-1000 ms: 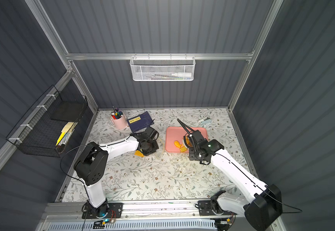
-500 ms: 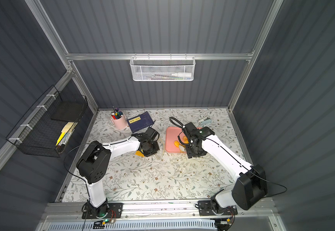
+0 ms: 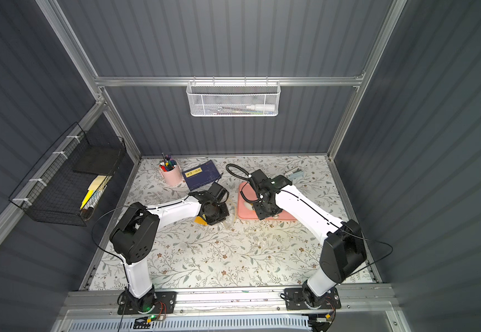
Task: Put the cookies into a resealable bag to prevent moisture
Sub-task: Pick up the cookie from the tray.
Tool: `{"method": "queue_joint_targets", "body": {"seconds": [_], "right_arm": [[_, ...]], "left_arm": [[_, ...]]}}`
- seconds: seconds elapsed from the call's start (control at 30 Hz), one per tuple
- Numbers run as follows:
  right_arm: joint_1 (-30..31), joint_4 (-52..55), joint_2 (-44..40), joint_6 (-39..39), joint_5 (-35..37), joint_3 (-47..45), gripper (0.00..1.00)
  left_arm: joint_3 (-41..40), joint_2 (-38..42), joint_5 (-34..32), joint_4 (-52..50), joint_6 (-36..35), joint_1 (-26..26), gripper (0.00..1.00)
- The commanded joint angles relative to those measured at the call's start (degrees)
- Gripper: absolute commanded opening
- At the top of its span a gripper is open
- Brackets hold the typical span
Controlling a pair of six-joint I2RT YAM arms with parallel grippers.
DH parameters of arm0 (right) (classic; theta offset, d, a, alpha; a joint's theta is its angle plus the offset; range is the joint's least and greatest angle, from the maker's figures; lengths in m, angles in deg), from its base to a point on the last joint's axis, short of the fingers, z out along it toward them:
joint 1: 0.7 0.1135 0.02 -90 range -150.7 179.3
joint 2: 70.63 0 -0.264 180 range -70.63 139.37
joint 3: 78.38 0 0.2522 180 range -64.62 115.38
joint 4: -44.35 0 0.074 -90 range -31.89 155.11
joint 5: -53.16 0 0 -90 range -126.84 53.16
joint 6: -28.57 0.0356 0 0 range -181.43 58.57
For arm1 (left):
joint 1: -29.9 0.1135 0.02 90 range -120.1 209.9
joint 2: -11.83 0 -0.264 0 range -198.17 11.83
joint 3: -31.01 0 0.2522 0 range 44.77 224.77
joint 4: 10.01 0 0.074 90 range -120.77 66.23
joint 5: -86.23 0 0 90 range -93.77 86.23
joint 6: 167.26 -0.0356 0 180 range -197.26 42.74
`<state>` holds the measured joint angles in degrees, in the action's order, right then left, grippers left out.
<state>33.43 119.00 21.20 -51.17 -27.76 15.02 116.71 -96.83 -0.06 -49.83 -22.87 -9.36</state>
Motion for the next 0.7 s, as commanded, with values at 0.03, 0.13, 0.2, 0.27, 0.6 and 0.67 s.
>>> {"method": "queue_joint_targets", "body": {"seconds": [0.03,0.13,0.2,0.27,0.6,0.67], "right_arm": [[0.06,0.49,1.55,-4.31,1.77,1.16,0.48],[0.01,0.08,2.58,-5.27,1.71,0.96,0.47],[0.01,-0.31,3.13,-5.61,1.78,0.67,0.47],[0.06,-0.92,3.6,-5.99,2.36,0.18,0.46],[0.06,-0.61,4.01,-7.49,3.88,-0.18,0.33],[0.05,-0.66,3.67,-7.49,4.09,-0.53,0.32]], "left_arm": [[1.53,-0.57,1.28,-0.93,-1.62,0.5,0.0],[2.3,-0.73,1.87,-1.65,-2.87,0.67,0.0],[3.31,-0.84,2.34,-2.66,-3.86,0.85,0.0],[4.44,-0.95,2.7,-3.66,-5.0,1.02,0.0],[12.26,-2.59,2.79,-12.0,-12.34,1.67,0.0],[13.08,-3.11,2.8,-13.31,-13.42,1.76,0.0]]}}
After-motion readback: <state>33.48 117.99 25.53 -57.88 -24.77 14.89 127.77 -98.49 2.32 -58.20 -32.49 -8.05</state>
